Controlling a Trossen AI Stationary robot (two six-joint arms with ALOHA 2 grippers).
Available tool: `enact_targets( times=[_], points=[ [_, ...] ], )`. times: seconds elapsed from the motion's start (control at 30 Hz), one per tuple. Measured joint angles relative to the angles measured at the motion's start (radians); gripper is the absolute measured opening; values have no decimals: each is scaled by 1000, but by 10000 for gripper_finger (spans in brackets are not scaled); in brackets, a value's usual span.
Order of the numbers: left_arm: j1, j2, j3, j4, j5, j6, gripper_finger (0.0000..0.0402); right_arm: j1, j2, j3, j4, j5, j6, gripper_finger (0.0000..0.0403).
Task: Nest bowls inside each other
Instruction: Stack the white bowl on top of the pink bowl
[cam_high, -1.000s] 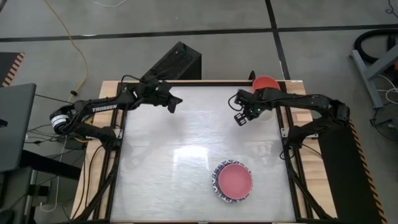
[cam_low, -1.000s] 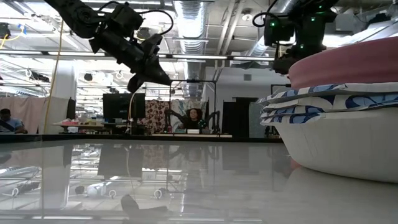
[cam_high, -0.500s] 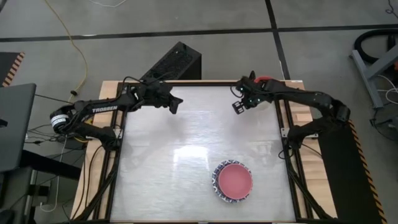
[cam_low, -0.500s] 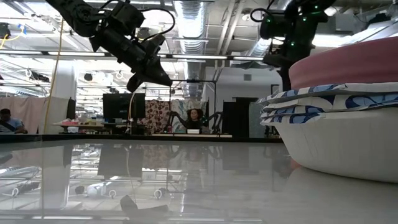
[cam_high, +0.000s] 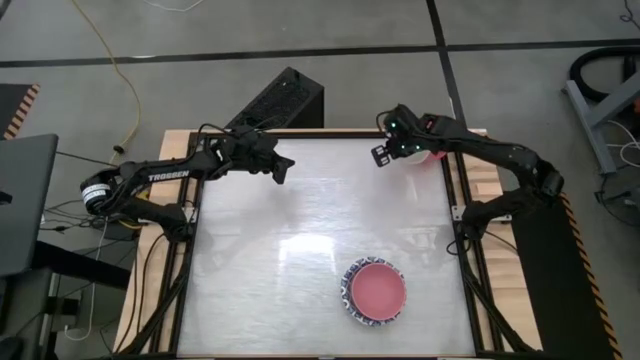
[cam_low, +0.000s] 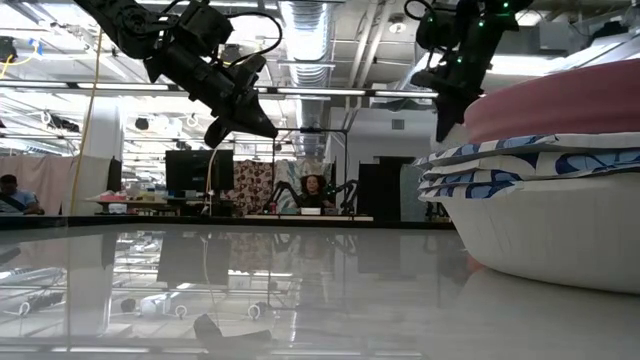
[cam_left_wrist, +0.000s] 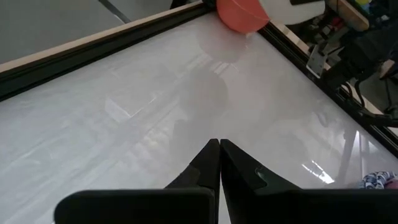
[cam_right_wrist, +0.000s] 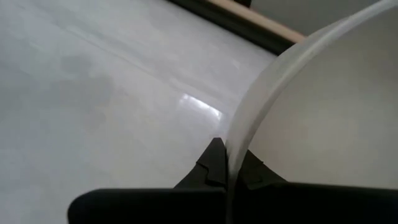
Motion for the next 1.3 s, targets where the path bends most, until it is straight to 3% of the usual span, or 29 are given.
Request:
enact_targets(
  times=[0.43,1.3],
  points=[
    [0,0,0,0,1,-19,0,6,0,7,134,-57,-123,8],
    [0,0,0,0,5,-30,0,116,0,7,134,-105,-493,6]
  ],
)
